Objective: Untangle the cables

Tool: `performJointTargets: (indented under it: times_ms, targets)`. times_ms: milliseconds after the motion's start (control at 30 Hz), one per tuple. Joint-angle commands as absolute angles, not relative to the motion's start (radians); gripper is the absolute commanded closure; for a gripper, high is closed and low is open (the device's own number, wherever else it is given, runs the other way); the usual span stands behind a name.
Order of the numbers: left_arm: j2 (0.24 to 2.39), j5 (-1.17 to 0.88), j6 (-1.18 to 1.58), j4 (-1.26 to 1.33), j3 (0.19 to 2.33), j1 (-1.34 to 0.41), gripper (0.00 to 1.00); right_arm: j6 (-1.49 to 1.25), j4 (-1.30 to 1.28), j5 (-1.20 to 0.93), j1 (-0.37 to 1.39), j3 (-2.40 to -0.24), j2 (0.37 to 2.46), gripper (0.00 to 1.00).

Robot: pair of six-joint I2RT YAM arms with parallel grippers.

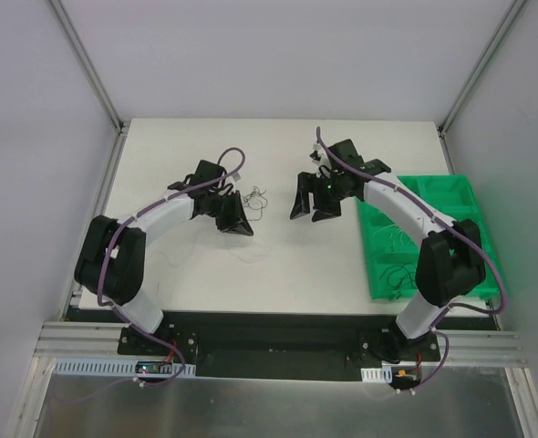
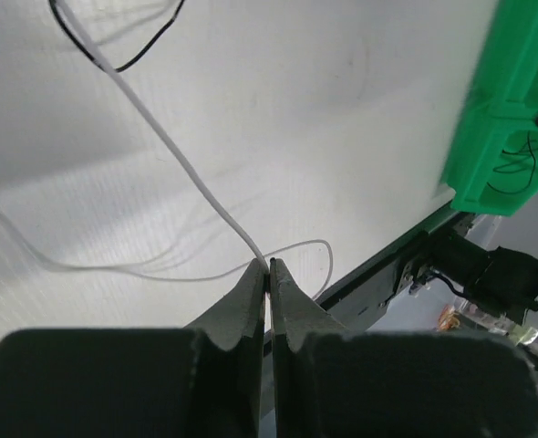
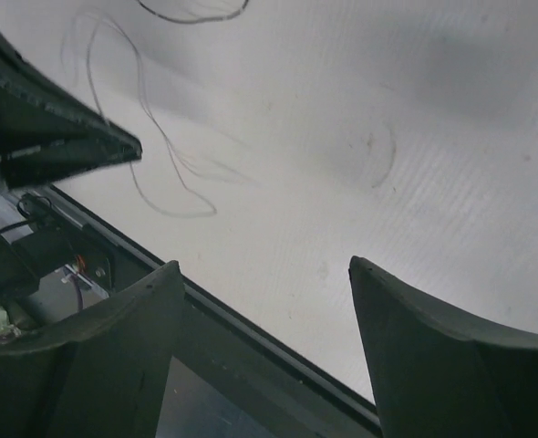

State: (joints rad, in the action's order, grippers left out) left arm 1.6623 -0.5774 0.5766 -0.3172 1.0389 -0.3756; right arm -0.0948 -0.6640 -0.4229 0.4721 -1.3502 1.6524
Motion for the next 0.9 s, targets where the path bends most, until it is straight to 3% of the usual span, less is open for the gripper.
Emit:
performJointTargets:
  times_ms: [0, 167, 400, 600, 733, 867]
  targets:
    - [1.550, -0.560, 0.489, -0.380, 1.013, -0.397, 1.00, -0.236, -0.461, -0.482, 0.506, -1.394, 1.722, 0.23]
    - [1.441, -0.569, 0.465, -0.405, 1.022, -0.410, 1.00, -0.469, -0.171, -0.502, 0.525, -1.318, 1.790, 0.22]
    - [1.353, -0.594, 0.475, -0.434, 1.087, -0.413, 1.00, -0.497, -0.080, -0.442, 0.586, -1.374, 1.874, 0.16]
    - [1.356, -0.672, 0.509, -0.434, 1.189, -0.422, 1.00, -0.522, -0.051, -0.439, 0.666, -1.410, 1.957, 0.20]
    - [1.362, -0.715, 0.514, -0.437, 1.270, -0.449, 1.00, -0.528, -0.058, -0.439, 0.686, -1.433, 1.999, 0.39]
    - [1.300, -0.617, 0.496, -0.443, 1.360, -0.486, 1.00, -0.482, -0.175, -0.335, 0.649, -1.439, 1.993, 0.81]
